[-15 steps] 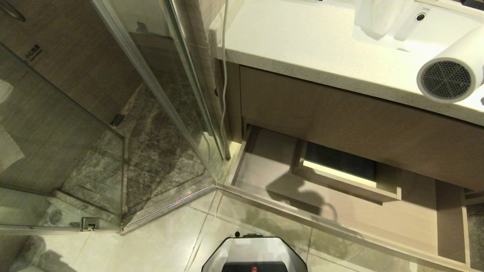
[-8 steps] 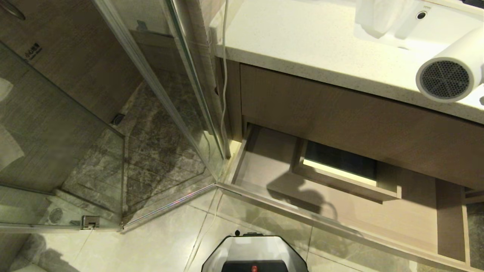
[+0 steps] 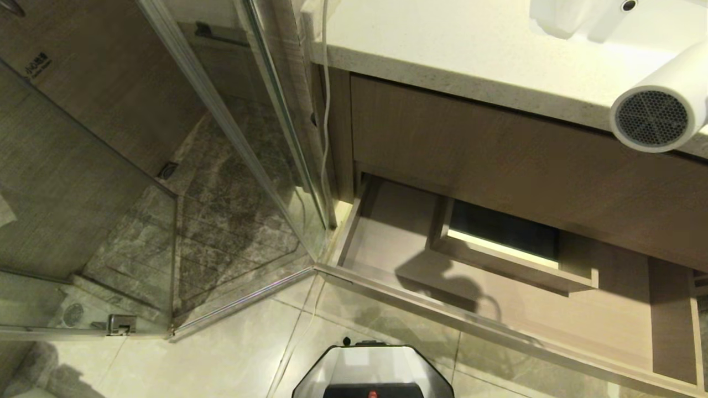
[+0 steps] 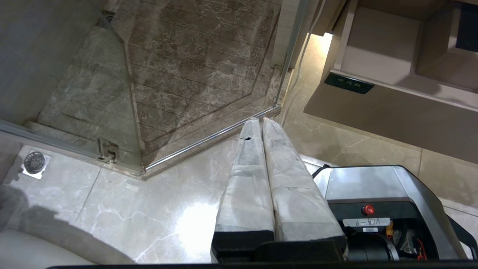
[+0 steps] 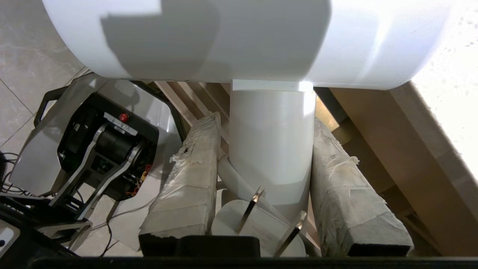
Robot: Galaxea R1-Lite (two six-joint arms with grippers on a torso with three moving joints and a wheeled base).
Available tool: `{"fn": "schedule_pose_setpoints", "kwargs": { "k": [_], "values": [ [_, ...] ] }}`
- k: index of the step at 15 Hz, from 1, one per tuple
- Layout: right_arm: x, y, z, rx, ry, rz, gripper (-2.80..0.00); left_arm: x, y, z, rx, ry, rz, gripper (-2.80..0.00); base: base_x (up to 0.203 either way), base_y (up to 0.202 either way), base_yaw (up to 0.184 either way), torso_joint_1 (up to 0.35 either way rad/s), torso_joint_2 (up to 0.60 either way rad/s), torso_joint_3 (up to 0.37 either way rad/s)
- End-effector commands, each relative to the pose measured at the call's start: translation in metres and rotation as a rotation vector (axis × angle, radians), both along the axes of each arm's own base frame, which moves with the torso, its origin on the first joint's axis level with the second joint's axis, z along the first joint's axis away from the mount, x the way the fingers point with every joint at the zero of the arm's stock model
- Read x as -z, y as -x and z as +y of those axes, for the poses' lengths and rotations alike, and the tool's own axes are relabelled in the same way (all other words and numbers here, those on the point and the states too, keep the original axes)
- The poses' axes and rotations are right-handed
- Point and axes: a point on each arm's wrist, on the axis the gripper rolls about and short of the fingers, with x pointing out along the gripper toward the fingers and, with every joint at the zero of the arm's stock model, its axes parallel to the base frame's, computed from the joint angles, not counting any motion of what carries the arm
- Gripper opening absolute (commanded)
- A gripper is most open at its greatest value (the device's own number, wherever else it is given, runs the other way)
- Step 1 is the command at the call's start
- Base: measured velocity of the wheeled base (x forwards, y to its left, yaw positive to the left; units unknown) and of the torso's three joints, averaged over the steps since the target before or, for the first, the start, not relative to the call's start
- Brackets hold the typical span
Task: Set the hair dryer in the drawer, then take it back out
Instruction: Put it into the drawer
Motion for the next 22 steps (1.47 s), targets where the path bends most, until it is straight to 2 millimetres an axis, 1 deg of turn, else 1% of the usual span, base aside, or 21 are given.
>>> {"fn": "schedule_pose_setpoints", "kwargs": {
  "k": [1,14,18,22],
  "values": [
    [0.0016,0.0036,0.0012,-0.005,0.000,0.003,-2.80,-0.0001,0.0000,0.0000,0.000,0.000,-0.001,-2.80,0.000,0.000,0.000,-0.229,0.40,0.162],
    [0.0032,0.0036,0.0010,-0.005,0.003,-0.002,-2.80,0.0001,0.0001,0.0000,0.000,0.000,0.000,-2.80,0.000,0.000,0.000,-0.322,0.49,0.169],
    [0.0038,0.0043,0.0014,-0.005,0.002,0.004,-2.80,0.0003,0.0000,0.0000,0.000,0.000,0.001,-2.80,0.000,0.000,0.000,-0.004,0.30,0.307],
    [0.0037,0.0035,0.0012,-0.006,0.002,0.001,-2.80,0.0001,0.0001,0.0000,0.000,0.000,0.000,-2.80,0.000,0.000,0.000,0.104,0.07,0.186]
  ]
}}
